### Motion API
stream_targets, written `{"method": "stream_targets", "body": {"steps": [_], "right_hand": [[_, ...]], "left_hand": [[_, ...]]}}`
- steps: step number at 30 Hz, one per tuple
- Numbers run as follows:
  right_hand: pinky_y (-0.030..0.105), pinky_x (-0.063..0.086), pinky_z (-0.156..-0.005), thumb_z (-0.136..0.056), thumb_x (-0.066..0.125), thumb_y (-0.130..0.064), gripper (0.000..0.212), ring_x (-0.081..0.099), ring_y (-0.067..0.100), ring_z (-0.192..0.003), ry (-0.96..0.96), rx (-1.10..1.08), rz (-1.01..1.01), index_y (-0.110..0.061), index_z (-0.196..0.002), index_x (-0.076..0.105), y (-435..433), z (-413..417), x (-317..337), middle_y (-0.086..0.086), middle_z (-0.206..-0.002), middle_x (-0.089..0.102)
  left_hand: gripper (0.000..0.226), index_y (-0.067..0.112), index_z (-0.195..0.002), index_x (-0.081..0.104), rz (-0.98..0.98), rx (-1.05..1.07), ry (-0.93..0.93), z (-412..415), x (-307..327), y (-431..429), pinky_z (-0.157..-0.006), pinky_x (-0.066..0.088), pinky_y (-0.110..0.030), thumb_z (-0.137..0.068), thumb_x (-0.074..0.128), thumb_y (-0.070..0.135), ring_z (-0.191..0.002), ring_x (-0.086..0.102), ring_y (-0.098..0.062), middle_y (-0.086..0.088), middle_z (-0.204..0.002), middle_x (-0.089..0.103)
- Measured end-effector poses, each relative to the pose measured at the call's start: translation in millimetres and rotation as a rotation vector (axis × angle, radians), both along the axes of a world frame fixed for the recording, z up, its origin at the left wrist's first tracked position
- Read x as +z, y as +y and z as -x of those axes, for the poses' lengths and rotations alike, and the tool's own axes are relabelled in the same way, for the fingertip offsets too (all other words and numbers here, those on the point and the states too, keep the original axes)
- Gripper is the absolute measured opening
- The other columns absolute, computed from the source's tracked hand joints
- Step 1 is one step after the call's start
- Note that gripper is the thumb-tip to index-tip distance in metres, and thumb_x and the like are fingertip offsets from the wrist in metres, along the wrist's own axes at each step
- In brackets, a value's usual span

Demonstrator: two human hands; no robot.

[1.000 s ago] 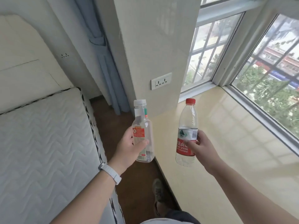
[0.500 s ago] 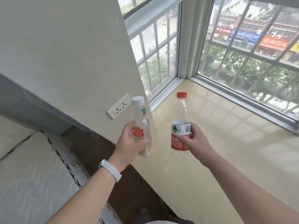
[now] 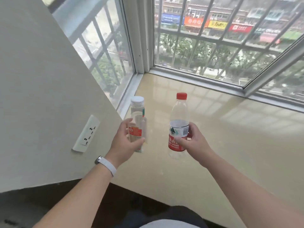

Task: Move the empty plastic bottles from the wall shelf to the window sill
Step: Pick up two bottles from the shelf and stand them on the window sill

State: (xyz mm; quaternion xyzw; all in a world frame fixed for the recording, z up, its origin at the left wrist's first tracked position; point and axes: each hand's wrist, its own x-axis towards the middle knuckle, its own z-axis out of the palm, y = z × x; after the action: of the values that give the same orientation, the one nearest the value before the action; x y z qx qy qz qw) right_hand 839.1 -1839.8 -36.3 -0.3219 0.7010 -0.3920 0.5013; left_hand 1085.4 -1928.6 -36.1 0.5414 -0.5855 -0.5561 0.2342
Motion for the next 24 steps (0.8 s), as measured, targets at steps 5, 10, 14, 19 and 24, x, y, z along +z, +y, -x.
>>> {"method": "stream_targets", "body": {"steps": [5,10,14,19,24], "right_hand": [[0.021,0.047,-0.077,-0.080,0.077,-0.022,0.056,0.056,-0.006,-0.107,0.087,-0.064,-0.076,-0.033,-0.125,0.047,-8,-34,-29,-0.019,-0.114,0.062],[0.020,0.046,-0.074,-0.077,0.077,-0.028,0.063,0.056,-0.010,-0.104,0.176,-0.080,-0.153,-0.032,-0.128,0.040,-16,-59,-69,-0.025,-0.111,0.059],[0.015,0.045,-0.069,-0.076,0.078,-0.026,0.065,0.060,-0.013,-0.091,0.223,-0.110,-0.183,-0.041,-0.122,0.034,-25,-62,-105,-0.027,-0.105,0.055],[0.019,0.049,-0.075,-0.076,0.079,-0.029,0.063,0.061,-0.012,-0.090,0.245,-0.132,-0.145,-0.043,-0.119,0.036,-35,-51,-152,-0.025,-0.109,0.053],[0.004,0.045,-0.073,-0.079,0.080,-0.031,0.061,0.054,-0.023,-0.089,0.252,-0.131,-0.080,-0.039,-0.120,0.036,-44,-46,-188,-0.025,-0.110,0.055]], "left_hand": [[0.069,0.049,-0.122,0.042,0.022,-0.094,-0.050,-20,-37,-26,-0.080,0.043,-0.003,-0.078,0.082,0.014,-0.103,0.057,0.013,0.017,-0.126,0.056],[0.071,0.064,-0.120,0.037,-0.049,-0.075,-0.111,-23,-86,-35,-0.092,0.054,-0.047,-0.067,0.079,0.040,-0.110,0.063,-0.014,0.028,-0.124,0.052],[0.077,0.050,-0.130,0.036,-0.068,-0.048,-0.136,-15,-130,-43,-0.097,0.052,-0.047,-0.066,0.077,0.039,-0.113,0.061,-0.011,0.029,-0.123,0.051],[0.082,0.038,-0.139,0.032,-0.012,-0.029,-0.145,2,-178,-55,-0.100,0.050,-0.042,-0.075,0.080,0.019,-0.116,0.053,0.004,0.018,-0.130,0.050],[0.079,0.025,-0.141,0.033,0.063,-0.047,-0.179,11,-214,-63,-0.105,0.046,-0.038,-0.077,0.078,0.012,-0.124,0.051,-0.007,0.012,-0.134,0.049]]}}
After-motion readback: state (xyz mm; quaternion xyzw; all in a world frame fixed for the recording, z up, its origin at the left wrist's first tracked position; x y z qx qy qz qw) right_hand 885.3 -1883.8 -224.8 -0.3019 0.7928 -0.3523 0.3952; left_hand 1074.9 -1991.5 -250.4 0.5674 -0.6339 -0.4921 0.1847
